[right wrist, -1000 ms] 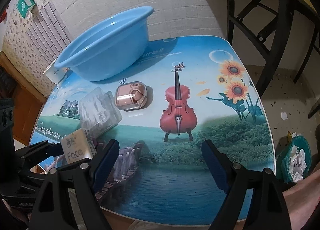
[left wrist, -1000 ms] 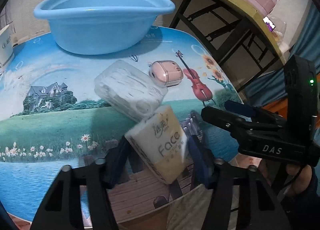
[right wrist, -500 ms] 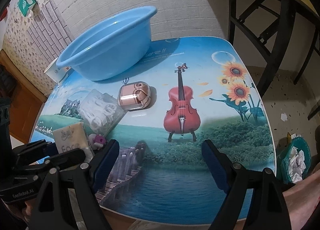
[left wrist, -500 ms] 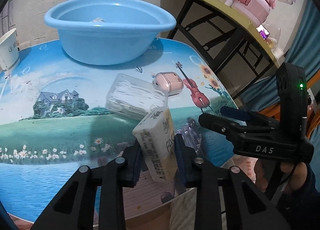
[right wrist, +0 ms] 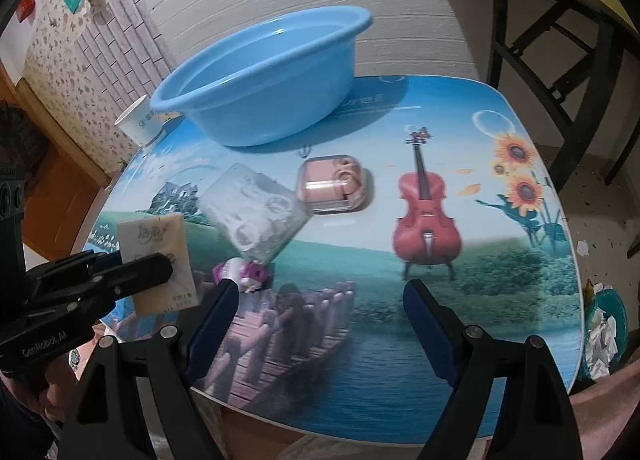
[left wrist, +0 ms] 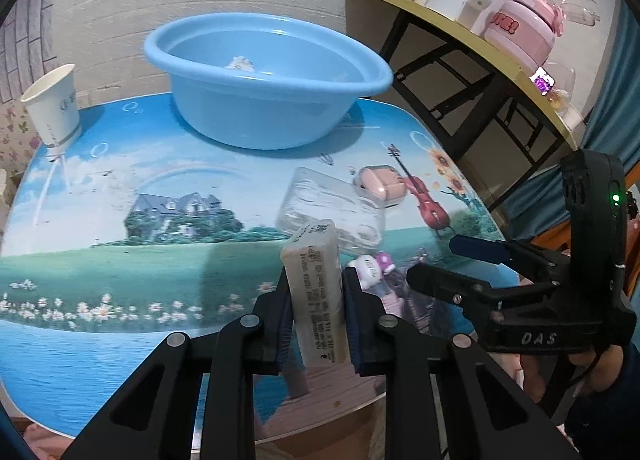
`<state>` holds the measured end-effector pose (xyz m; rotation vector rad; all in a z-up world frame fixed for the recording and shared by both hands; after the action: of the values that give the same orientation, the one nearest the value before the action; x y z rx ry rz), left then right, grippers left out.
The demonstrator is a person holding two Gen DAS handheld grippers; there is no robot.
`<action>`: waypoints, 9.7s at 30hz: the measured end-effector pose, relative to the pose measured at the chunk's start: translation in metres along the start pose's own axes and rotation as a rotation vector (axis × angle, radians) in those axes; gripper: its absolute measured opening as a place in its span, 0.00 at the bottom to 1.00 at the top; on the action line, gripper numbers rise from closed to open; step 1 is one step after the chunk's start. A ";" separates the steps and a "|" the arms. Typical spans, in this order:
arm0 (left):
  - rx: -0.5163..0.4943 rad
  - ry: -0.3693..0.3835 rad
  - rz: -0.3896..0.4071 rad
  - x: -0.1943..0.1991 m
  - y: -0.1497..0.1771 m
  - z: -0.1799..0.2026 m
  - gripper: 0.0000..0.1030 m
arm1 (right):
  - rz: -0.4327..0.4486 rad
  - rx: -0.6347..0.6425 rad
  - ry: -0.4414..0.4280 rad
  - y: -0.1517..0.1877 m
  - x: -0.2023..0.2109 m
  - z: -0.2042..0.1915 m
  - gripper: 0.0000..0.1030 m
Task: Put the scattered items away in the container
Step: 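Hold the tissue pack in the left gripper while the right grasps the Hello Kitty figure, then carry tissue pack and Hello Kitty figure into the basin and open both grippers, then withdraw both grippers from the basin back over the table, then grasp the clear floss pick box with the left gripper while the right grasps the pink case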
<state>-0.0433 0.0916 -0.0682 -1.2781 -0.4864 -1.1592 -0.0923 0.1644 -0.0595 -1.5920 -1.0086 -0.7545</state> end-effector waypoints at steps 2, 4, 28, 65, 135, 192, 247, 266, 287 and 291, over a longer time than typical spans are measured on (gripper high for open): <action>0.002 -0.009 0.001 0.002 0.001 -0.004 0.19 | -0.006 0.015 -0.006 0.001 -0.002 -0.007 0.83; 0.006 -0.010 0.002 0.004 0.001 -0.008 0.19 | -0.009 0.033 -0.005 0.002 -0.004 -0.015 0.83; -0.040 -0.069 -0.034 -0.015 0.010 -0.011 0.20 | -0.017 0.148 0.097 -0.005 -0.033 -0.053 0.48; -0.074 -0.120 -0.006 -0.034 0.001 -0.009 0.58 | 0.036 0.073 0.184 0.000 -0.020 -0.013 0.62; -0.076 -0.147 0.135 0.016 -0.156 -0.034 0.18 | 0.212 0.230 0.045 -0.162 0.010 -0.076 0.36; 0.051 -0.329 0.227 0.048 -0.129 -0.070 1.00 | 0.192 0.156 0.092 -0.160 0.007 -0.060 0.73; -0.024 -0.211 0.041 -0.023 -0.029 0.007 1.00 | 0.147 -0.010 0.198 -0.040 0.017 0.036 1.00; -0.102 -0.167 -0.044 -0.083 -0.040 0.029 0.94 | 0.099 -0.120 0.164 -0.051 0.000 0.065 1.00; -0.021 -0.232 0.010 -0.063 -0.048 -0.041 0.81 | 0.040 -0.089 0.189 -0.057 -0.030 0.040 1.00; -0.015 -0.234 0.012 -0.061 -0.047 -0.046 0.81 | 0.032 -0.075 0.190 -0.059 -0.036 0.031 1.00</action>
<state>-0.1219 0.0804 -0.1094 -1.4362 -0.6419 -1.0095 -0.1617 0.1918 -0.0724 -1.5641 -0.8242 -0.9127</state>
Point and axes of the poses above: each gripper's, at about its wrist camera, not at the fingertips, and x roughly against the way its jaws point, z to its right, y to its underside, the point moved 7 cm from there along -x, roughly the way its jaws point, and after that the axes turned 5 degrees about -z, right-handed, at the moved point
